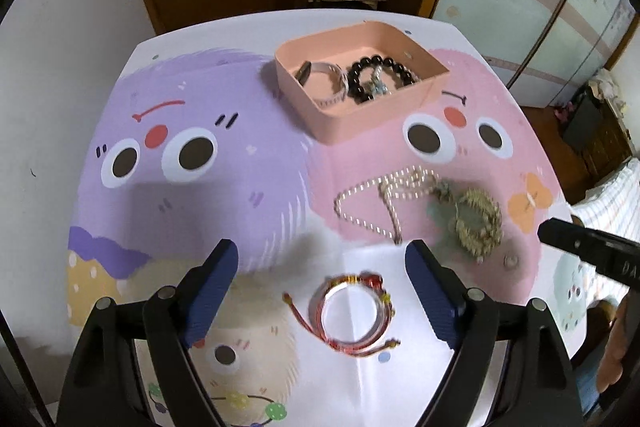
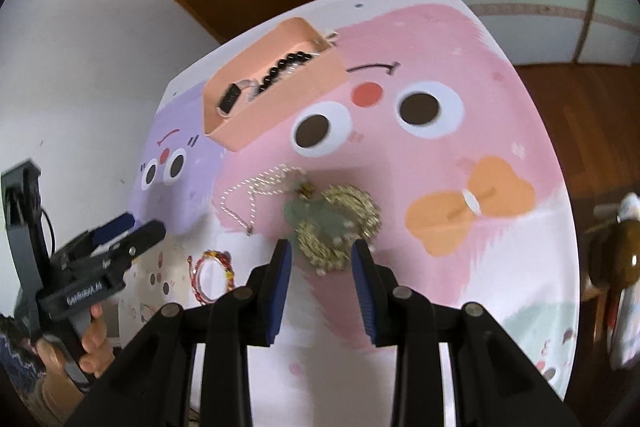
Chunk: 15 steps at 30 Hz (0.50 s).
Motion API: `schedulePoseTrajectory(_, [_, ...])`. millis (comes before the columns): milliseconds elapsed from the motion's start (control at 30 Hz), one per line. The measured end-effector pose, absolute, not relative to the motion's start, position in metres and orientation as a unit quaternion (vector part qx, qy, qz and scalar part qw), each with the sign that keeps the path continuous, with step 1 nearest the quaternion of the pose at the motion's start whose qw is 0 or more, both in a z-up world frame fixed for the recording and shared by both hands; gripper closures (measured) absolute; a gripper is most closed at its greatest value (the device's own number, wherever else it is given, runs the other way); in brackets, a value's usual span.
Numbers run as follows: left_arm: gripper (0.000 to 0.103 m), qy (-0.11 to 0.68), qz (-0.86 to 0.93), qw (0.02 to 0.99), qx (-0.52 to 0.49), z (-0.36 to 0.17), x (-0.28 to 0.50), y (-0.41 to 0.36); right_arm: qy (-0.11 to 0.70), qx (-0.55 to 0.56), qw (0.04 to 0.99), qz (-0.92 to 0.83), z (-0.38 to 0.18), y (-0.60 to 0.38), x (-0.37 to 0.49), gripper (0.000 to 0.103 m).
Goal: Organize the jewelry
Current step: 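Withdraw both tools from the box and move the right tool toward the gold pendant necklace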
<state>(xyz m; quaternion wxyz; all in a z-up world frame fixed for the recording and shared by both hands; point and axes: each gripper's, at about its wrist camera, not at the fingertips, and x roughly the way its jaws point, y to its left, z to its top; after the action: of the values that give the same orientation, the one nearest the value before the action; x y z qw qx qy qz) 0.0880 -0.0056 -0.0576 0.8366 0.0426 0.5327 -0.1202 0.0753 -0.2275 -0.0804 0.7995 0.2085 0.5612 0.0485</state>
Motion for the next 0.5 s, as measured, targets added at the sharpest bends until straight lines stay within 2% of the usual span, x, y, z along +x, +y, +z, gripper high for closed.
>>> schedulePoseTrajectory(300, [0.019,0.507,-0.133,0.844,0.112,-0.074,0.053,-0.03,0.583,0.182,0.792,0.0,-0.106,-0.23,0.044,0.072])
schedulePoseTrajectory(500, [0.019,0.52,-0.16,0.829,0.131,-0.085,0.042,-0.042,0.592,0.162,0.79,-0.015,-0.112,-0.23,0.03,0.072])
